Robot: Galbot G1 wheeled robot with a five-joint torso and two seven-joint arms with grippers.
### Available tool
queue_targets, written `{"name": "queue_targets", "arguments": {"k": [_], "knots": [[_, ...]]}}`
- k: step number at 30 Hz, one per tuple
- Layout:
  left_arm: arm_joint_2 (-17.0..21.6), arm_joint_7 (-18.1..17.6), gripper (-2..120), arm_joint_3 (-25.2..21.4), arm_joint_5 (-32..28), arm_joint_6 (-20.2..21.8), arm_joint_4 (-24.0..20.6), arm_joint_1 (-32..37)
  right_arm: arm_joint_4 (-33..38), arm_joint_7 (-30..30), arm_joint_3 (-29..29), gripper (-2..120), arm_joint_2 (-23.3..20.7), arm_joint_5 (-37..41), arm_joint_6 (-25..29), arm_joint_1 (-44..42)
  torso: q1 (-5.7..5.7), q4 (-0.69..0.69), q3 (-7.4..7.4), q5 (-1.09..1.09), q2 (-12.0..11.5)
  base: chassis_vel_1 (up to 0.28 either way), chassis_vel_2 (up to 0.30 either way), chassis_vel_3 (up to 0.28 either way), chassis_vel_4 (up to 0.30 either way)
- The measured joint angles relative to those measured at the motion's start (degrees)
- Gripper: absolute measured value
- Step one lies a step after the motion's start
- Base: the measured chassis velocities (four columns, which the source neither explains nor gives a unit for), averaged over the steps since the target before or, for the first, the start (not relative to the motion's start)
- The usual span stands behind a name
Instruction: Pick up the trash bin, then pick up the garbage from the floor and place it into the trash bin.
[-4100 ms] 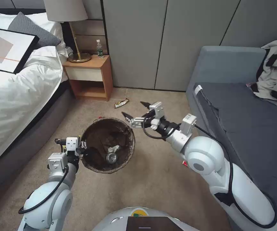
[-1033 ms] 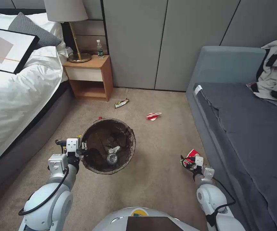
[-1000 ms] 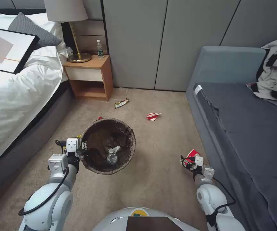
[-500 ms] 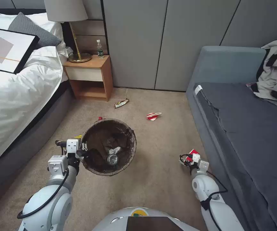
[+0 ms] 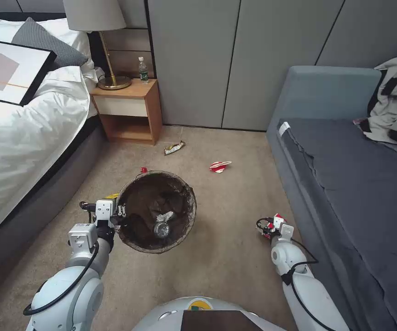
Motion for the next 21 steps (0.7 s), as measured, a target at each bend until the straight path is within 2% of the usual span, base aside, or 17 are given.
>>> {"name": "queue_targets", "arguments": {"k": [10,21], "knots": [[0.13,0.22,2,0.07,-0.04,-0.05,0.57,-0.51,-2.53,0.21,0.35,100,-0.62,-0.60,0.23,2.04,0.00,0.00,0.00,0.00,0.00,0.000,0.000,0.000,0.000],[0.43,0.28,2,-0.43,-0.41,-0.19,1.02,-0.80,-8.63,1.47,0.46,100,-1.01,0.39,0.15,6.26,0.00,0.01,0.00,0.00,0.00,0.000,0.000,0.000,0.000]]}}
